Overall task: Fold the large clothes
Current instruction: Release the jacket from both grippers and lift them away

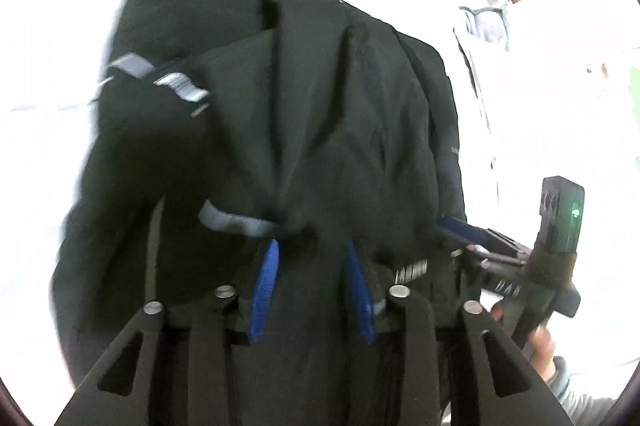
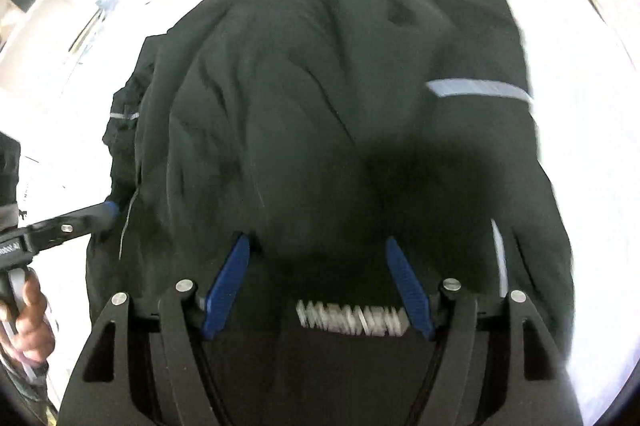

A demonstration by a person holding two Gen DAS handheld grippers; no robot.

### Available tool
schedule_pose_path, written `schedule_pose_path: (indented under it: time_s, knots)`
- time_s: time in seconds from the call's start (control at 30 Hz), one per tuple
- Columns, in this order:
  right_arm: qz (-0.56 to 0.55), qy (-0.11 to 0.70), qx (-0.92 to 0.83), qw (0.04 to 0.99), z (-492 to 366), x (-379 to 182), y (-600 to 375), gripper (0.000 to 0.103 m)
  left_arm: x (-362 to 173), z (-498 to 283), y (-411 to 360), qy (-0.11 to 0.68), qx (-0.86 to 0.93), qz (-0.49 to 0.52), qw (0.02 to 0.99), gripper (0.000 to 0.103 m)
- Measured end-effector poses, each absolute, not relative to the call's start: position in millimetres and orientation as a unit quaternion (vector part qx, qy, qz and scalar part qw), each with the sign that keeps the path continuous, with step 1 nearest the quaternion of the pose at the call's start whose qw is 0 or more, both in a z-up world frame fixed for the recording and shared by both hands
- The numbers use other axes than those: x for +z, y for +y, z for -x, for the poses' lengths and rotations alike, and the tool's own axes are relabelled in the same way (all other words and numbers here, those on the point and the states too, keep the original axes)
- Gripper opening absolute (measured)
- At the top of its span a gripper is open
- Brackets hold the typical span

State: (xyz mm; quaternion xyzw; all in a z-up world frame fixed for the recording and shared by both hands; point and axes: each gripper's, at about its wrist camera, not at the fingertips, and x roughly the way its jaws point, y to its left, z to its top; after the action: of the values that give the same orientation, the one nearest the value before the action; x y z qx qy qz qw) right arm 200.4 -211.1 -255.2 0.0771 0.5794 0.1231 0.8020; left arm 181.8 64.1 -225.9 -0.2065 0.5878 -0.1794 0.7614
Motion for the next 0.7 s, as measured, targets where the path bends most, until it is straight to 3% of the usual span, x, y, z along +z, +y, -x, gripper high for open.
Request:
schedule_pose_path:
  time_s: [0.27,0.7]
  knots:
    - [-0.166,0.586,0.07,0.79,-119.0,-251.5,-287.6,0.075,-224.1,-65.3,154.9,0.577,-0.085,0.247,0.774,0.044]
    - [-0.185,0.598,0.009,0.78,-53.0,-256.4,-334.6,0.075,-254.5,7.6,215.3,0.6,-0.011,0.283,0.748,0.047]
